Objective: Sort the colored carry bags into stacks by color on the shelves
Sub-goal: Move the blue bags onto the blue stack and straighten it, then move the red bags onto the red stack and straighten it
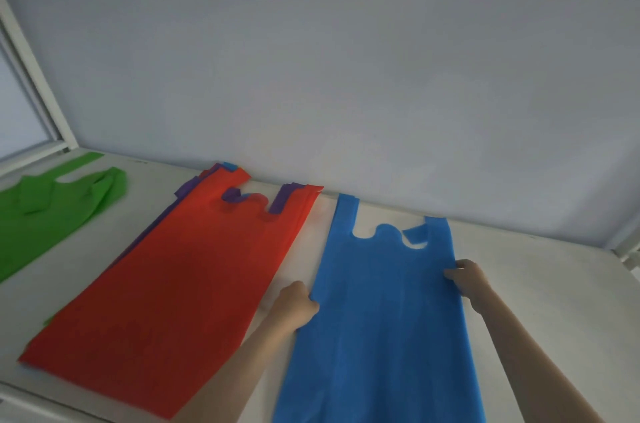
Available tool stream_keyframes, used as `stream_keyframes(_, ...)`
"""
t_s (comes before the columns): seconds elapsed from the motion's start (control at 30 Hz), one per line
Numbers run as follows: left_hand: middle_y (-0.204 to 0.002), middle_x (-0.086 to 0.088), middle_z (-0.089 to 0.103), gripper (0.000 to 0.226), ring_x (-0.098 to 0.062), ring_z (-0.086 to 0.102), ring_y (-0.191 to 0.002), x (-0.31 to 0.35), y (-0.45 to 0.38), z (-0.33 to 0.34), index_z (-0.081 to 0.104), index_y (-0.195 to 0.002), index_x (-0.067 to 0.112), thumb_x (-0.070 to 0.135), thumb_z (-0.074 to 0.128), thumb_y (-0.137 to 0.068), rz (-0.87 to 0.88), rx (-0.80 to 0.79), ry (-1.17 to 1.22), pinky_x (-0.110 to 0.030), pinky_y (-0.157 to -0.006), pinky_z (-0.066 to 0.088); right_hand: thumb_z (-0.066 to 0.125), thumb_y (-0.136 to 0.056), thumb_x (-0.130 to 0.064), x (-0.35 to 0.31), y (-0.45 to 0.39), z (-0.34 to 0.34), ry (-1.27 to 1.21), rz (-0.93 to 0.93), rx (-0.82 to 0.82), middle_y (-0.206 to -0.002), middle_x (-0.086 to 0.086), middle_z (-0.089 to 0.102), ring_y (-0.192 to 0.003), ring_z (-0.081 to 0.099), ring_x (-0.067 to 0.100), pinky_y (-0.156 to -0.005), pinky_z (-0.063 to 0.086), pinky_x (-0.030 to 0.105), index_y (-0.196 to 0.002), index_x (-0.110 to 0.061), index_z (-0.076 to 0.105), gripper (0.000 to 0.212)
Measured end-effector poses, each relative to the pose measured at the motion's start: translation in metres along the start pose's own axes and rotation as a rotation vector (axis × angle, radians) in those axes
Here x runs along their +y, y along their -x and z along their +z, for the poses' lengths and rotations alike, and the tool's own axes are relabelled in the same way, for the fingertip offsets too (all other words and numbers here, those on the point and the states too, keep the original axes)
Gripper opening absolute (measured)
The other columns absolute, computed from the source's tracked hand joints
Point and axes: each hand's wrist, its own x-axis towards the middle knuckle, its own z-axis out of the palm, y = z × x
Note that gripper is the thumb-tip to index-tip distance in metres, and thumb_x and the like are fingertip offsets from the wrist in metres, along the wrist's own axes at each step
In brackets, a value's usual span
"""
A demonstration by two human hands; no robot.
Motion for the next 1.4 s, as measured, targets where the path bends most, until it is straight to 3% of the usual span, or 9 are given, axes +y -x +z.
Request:
stream_keyframes(0.1,-0.054,0.002,0.025,0.042,-0.011,0.029,-0.045,-0.005,-0.002,0.0,0.021,-0.054,0.016,0.007,0.047,-0.085,0.024,0.006,-0.024,-0.02,-0.041,0.018,0.049,-0.086,0.0,-0.001,0.007,-0.001,0.073,0.009,0.028,-0.105,0.019,0.057,-0.087,0.048,0.028,-0.073,0.038,0.032,-0.123,0.003,0.051,0.037)
stream_keyframes(0.17,-0.054,-0.004,0.036,0.034,-0.023,0.051,-0.054,-0.006,-0.002,-0.003,0.03,-0.054,0.009,0.006,0.046,-0.084,0.04,0.028,-0.081,-0.027,-0.041,0.025,0.046,-0.087,0.0,-0.006,0.014,-0.001,0.158,-0.007,0.062,-0.124,0.025,0.052,-0.094,0.047,0.029,-0.077,0.04,0.033,-0.135,0.001,0.04,0.048)
stream_keyframes(0.23,-0.082,-0.02,0.062,0.015,-0.038,0.062,-0.093,-0.006,-0.004,-0.013,0.054,-0.08,-0.005,0.007,0.047,-0.084,0.073,0.063,-0.139,-0.037,-0.059,0.045,0.041,-0.088,0.002,-0.017,0.023,0.001,0.274,-0.075,0.129,-0.133,0.026,0.043,-0.11,0.048,0.036,-0.089,0.041,0.038,-0.137,0.001,0.034,0.049)
stream_keyframes(0.3,-0.117,-0.016,0.062,0.026,-0.03,0.059,-0.112,-0.008,-0.008,-0.029,0.055,-0.112,0.001,0.011,0.049,-0.089,0.094,0.114,-0.13,-0.033,-0.087,0.048,0.039,-0.089,0.002,-0.035,0.031,0.007,0.355,-0.162,0.173,-0.134,0.027,0.041,-0.122,0.043,0.04,-0.099,0.038,0.04,-0.135,0.001,0.036,0.046)
stream_keyframes(0.5,-0.124,-0.009,0.059,0.025,-0.027,0.055,-0.119,-0.037,-0.02,-0.119,0.056,-0.115,0.012,0.018,0.05,-0.092,0.171,0.329,-0.288,-0.035,-0.096,0.044,0.039,-0.091,-0.002,-0.112,0.068,0.061,0.426,-0.42,0.132,-0.132,0.017,0.044,-0.124,0.042,0.032,-0.093,0.043,0.038,-0.126,-0.005,0.049,0.037)
stream_keyframes(0.67,-0.128,-0.014,0.053,0.033,-0.031,0.051,-0.122,-0.105,-0.03,-0.195,0.05,-0.123,0.007,0.021,0.048,-0.094,0.078,0.465,-0.479,-0.04,-0.099,0.044,0.037,-0.092,-0.004,-0.176,0.108,0.145,0.453,-0.582,0.101,-0.131,0.015,0.045,-0.125,0.041,0.03,-0.099,0.039,0.037,-0.127,-0.007,0.049,0.037)
stream_keyframes(0.97,-0.131,-0.017,0.045,0.049,-0.032,0.044,-0.125,-0.189,-0.041,-0.215,0.044,-0.125,0.002,0.039,0.048,-0.094,-0.07,0.285,-0.417,-0.039,-0.101,0.04,0.046,-0.092,-0.031,-0.17,0.122,0.252,0.484,-0.117,-0.021,-0.133,0.019,0.051,-0.121,0.052,0.033,-0.096,0.046,0.035,-0.132,0.001,0.044,0.052)
stream_keyframes(1.23,-0.129,-0.013,0.046,0.047,-0.028,0.043,-0.124,-0.19,-0.047,-0.214,0.044,-0.127,0.004,0.032,0.055,-0.091,0.016,0.343,-0.295,-0.037,-0.099,0.041,0.053,-0.087,-0.019,-0.172,0.12,0.257,0.325,-0.096,0.096,-0.128,0.024,0.049,-0.121,0.046,0.038,-0.102,0.038,0.04,-0.128,0.007,0.041,0.049)
stream_keyframes(1.4,-0.13,-0.014,0.045,0.049,-0.029,0.043,-0.124,-0.194,-0.051,-0.216,0.041,-0.13,0.004,0.033,0.054,-0.091,0.035,0.322,-0.258,-0.037,-0.099,0.041,0.057,-0.086,-0.027,-0.172,0.118,0.262,0.316,0.027,0.111,-0.136,0.02,0.045,-0.128,0.043,0.035,-0.106,0.037,0.038,-0.134,0.004,0.033,0.062)
